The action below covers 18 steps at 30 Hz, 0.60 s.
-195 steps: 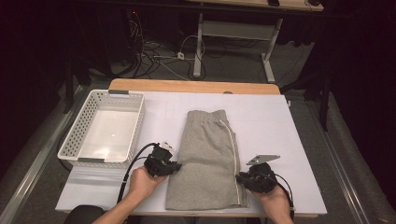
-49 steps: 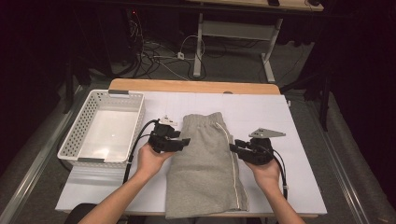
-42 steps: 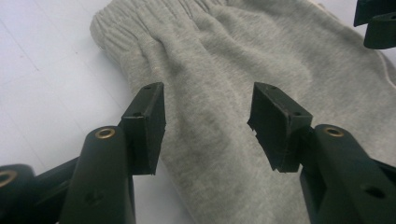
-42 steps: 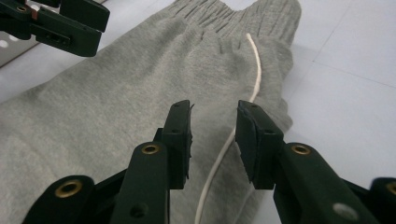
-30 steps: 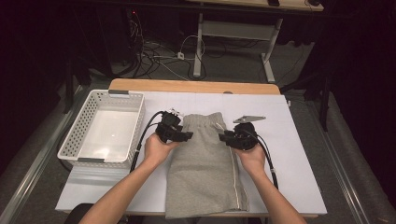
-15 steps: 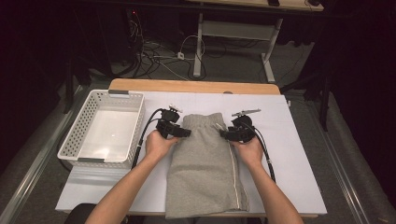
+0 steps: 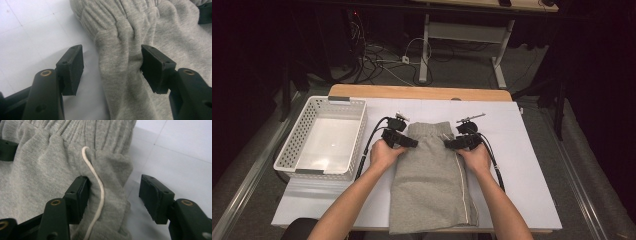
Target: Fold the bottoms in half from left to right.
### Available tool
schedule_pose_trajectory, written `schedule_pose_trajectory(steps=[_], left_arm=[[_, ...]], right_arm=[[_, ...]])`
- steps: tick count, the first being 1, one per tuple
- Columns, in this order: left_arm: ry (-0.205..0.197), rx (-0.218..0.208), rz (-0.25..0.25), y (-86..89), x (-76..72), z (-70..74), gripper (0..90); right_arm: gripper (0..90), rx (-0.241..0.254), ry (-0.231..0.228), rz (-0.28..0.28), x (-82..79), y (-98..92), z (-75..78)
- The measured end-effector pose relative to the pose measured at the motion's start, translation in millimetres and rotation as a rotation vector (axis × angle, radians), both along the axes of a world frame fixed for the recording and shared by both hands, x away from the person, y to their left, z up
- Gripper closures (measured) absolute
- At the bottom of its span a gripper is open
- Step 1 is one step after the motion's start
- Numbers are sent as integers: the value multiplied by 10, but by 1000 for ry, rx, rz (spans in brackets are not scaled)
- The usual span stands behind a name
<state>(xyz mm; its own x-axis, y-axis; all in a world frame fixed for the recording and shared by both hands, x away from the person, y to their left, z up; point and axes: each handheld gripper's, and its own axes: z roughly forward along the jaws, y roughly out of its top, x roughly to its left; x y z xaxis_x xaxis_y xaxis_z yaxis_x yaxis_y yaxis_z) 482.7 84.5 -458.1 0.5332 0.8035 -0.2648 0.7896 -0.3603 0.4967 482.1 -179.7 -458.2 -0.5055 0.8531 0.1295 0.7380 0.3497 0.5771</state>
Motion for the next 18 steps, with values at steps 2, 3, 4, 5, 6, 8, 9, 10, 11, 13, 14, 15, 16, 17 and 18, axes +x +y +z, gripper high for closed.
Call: schedule_pose_trajectory(steps=[2, 3, 4, 5, 6, 8, 9, 10, 11, 13, 14, 15, 16, 17, 18], left_arm=[[6, 9, -9, -18, 10, 6, 359], [10, 15, -14, -32, 18, 11, 360], [14, 21, -20, -49, 24, 15, 360], [18, 25, -27, -68, 30, 19, 360], [19, 32, -31, -88, 34, 22, 360], [20, 42, -34, -108, 37, 26, 361], [22, 50, -38, -135, 39, 30, 364], [22, 49, -40, -140, 39, 29, 368], [22, 48, -40, -141, 39, 28, 374], [23, 42, -40, -136, 40, 26, 391], [24, 39, -40, -132, 41, 26, 405], [25, 35, -42, -129, 42, 25, 421], [26, 31, -46, -129, 41, 25, 439], [25, 28, -51, -129, 40, 23, 459], [25, 26, -56, -129, 39, 21, 475]], right_arm=[[413, -18, -1, 9, 22, 39, 4], [414, -23, -1, 11, 28, 60, 4], [420, -33, 0, 15, 37, 83, 7], [427, -41, 2, 22, 45, 104, 10], [438, -47, 8, 23, 50, 127, 15], [482, -52, 17, 31, 62, 159, 24], [506, -48, 21, 30, 59, 172, 25], [527, -47, 24, 31, 57, 180, 26], [556, -42, 27, 34, 53, 183, 26], [617, -22, 43, 37, 51, 178, 27], [645, -16, 53, 41, 53, 174, 30], [680, -9, 62, 45, 57, 171, 31], [706, 2, 73, 50, 61, 168, 30], [737, 11, 85, 51, 61, 166, 30], [761, 25, 93, 56, 64, 161, 26]])
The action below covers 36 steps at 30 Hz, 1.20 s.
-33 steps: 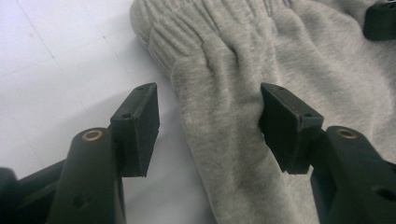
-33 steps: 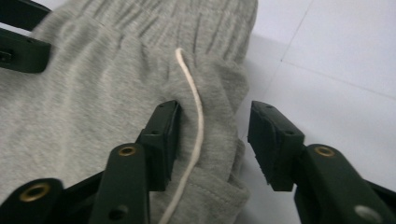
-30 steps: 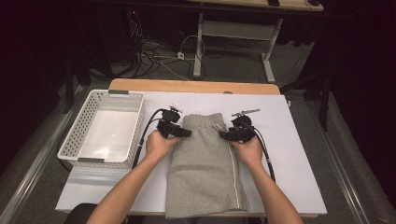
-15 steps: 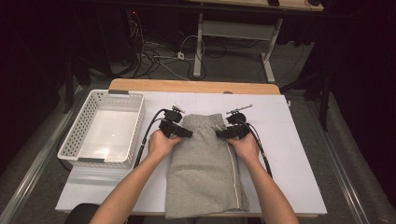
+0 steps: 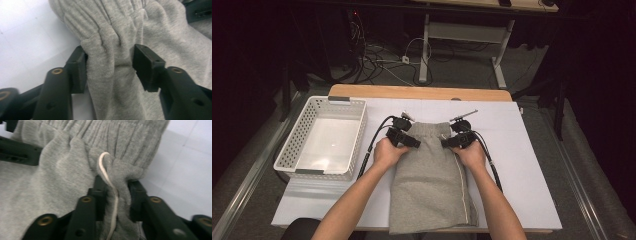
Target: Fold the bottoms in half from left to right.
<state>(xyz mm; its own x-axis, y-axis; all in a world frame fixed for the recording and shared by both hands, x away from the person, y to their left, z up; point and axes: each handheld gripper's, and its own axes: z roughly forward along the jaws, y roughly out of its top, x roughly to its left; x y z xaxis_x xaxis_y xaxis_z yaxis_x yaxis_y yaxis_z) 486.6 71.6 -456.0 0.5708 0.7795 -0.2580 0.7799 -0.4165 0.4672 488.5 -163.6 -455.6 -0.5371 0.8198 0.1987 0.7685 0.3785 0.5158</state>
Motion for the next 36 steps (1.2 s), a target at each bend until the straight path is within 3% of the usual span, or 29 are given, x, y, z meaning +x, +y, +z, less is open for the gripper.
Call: schedule_pose_trajectory(steps=[5, 10, 14, 23, 28, 36], left_arm=[[3, -14, -20, 2, 2, -9, 575], [58, -74, -46, 13, 25, -32, 761], [85, -99, -47, 53, 42, -19, 799], [26, -123, -61, 140, 17, 191, 806], [-23, -110, -66, 148, 2, 341, 807], [-65, -110, -37, 180, 112, 545, 807]], right_arm=[[791, 9, 17, 9, -14, 1, 4], [800, 22, 22, 10, -11, -20, 5], [804, 10, 14, 14, -37, -18, 35], [808, 54, -29, 18, -73, -106, 176], [808, 75, -58, 18, -75, -127, 270], [807, 99, -108, 10, 1, -114, 458]])
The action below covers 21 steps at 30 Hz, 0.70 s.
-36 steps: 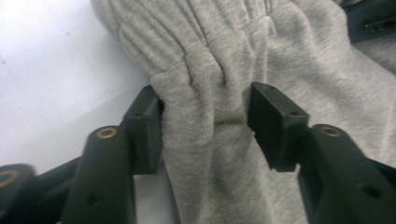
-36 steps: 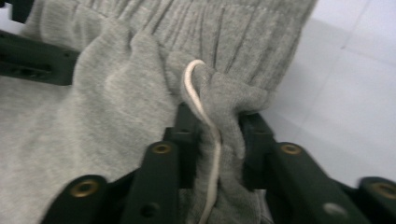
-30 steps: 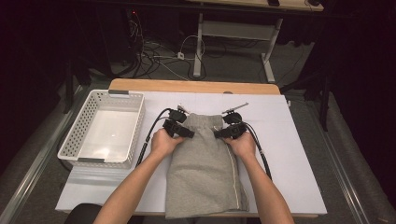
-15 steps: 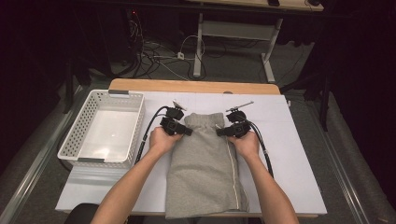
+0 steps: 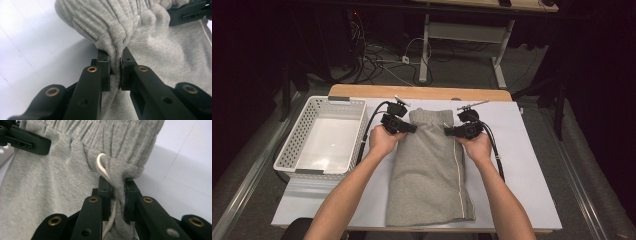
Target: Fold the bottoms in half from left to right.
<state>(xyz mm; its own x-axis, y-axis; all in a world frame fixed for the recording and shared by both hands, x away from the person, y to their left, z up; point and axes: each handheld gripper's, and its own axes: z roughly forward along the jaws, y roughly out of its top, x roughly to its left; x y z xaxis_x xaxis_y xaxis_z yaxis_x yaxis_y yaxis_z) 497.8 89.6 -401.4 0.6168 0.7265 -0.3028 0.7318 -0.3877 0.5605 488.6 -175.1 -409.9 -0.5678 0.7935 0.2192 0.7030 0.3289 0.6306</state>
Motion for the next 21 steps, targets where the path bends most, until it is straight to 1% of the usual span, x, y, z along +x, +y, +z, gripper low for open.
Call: schedule_pose_trajectory(steps=[4, 7, 11, 15, 21], left_arm=[[-31, -13, 9, 21, 67, 118, 807], [-40, -22, 16, 20, 78, 150, 806], [-36, -2, -1, 17, 53, 107, 803], [-31, -7, -1, 25, 14, 85, 802], [-39, -2, -29, 42, -66, 93, 801]], right_arm=[[808, 2, -30, -10, 66, 7, 104], [808, 7, -45, -18, 93, 18, 149], [807, -1, -40, -15, 81, 25, 123], [807, 8, -41, -12, 52, 25, 85], [807, 15, -42, -1, -4, 22, 56]])
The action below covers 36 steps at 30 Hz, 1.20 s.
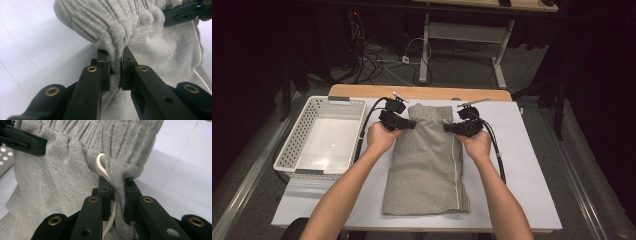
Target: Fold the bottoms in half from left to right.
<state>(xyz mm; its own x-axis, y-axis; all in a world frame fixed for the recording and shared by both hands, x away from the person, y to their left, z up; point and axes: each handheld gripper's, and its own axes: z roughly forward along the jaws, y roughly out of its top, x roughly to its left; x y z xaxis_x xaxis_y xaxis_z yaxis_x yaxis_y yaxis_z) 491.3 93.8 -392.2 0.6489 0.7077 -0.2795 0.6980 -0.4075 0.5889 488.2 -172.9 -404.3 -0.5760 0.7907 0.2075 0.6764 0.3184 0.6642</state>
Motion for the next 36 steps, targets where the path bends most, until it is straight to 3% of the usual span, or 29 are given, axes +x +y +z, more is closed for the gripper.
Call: schedule_pose_trajectory(steps=[15, 36], left_arm=[[-25, 0, -43, 16, -199, -11, 801], [-9, -4, -89, 50, -440, -83, 801]], right_arm=[[807, 12, -19, 42, -185, -49, -8], [806, 23, -24, 99, -471, -80, -27]])
